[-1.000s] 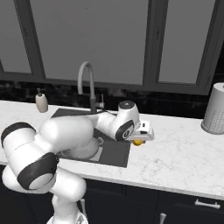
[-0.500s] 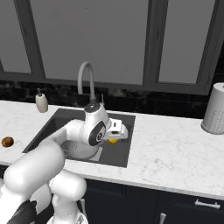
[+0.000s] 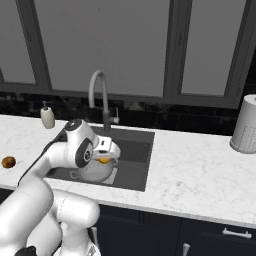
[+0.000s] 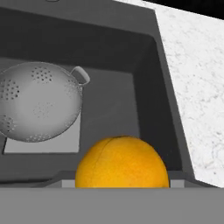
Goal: Put the colander in the sink, put the tangerine, pear in the colander, and turn on the sink faucet and pour water over the colander.
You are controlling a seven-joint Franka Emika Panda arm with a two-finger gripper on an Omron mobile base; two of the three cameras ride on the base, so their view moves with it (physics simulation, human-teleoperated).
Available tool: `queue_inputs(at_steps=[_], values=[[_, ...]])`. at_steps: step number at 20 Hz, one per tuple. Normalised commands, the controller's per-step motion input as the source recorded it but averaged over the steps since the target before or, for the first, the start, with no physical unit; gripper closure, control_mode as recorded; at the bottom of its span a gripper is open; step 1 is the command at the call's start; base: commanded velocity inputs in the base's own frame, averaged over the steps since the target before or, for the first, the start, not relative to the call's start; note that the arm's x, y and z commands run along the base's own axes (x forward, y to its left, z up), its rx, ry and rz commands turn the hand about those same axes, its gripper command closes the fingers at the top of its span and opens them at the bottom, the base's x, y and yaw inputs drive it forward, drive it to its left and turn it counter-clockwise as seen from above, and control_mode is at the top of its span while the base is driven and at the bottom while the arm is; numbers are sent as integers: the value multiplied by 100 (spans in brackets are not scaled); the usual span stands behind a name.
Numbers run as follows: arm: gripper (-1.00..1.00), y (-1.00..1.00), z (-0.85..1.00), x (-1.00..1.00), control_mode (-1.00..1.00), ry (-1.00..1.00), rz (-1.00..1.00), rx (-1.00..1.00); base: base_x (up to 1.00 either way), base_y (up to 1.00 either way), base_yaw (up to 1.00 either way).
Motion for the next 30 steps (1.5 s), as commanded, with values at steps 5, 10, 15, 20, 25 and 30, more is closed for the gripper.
queue_inputs(at_steps=[5,10,15,20,25,30], values=[[100,82,-10,11,-100,-2,-14,0,0,0,0],[100,59,0,34,-100,3,-10,6,0,0,0],[100,41,-26,32,-100,21,-1,1,0,0,0],[100,13,-33,42,-100,18,0,3,0,0,0],[100,0,-15,31,-100,5,0,0,0,0,0],[100,3,-32,22,-100,1,0,3,0,0,0]])
